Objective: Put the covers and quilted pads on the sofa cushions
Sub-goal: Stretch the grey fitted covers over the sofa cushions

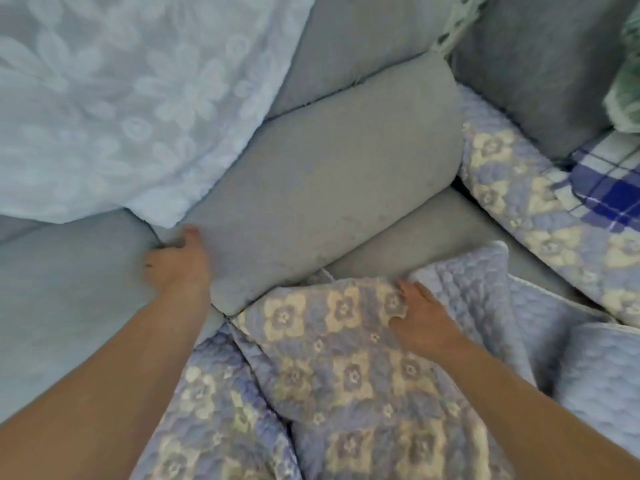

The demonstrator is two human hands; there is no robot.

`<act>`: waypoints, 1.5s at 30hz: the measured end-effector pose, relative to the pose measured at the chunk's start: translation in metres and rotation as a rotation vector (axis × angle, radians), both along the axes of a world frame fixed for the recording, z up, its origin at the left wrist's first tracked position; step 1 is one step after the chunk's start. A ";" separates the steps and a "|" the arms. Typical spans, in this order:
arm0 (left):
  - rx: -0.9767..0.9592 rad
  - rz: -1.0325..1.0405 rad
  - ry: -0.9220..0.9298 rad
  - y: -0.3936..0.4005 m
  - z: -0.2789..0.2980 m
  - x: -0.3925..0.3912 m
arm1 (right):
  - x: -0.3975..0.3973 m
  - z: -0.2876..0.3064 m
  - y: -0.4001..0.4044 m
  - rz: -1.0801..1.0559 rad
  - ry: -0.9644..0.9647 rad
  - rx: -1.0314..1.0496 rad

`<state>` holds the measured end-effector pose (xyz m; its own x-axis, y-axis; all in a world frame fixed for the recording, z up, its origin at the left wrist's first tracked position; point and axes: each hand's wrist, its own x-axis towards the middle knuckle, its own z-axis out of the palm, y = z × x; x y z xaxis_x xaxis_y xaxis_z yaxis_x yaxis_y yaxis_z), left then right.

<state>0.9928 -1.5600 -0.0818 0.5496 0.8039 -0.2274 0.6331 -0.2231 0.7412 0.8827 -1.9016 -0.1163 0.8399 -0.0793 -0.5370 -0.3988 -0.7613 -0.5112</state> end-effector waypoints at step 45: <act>-0.579 0.026 -0.646 -0.032 0.330 -0.472 | -0.322 0.232 0.028 -0.849 0.237 0.819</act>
<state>0.5209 -1.5918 0.2481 0.6951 0.6723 -0.2545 0.0488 0.3090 0.9498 0.5612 -1.8741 0.1153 0.5585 -0.1220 -0.8205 -0.7652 0.3061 -0.5664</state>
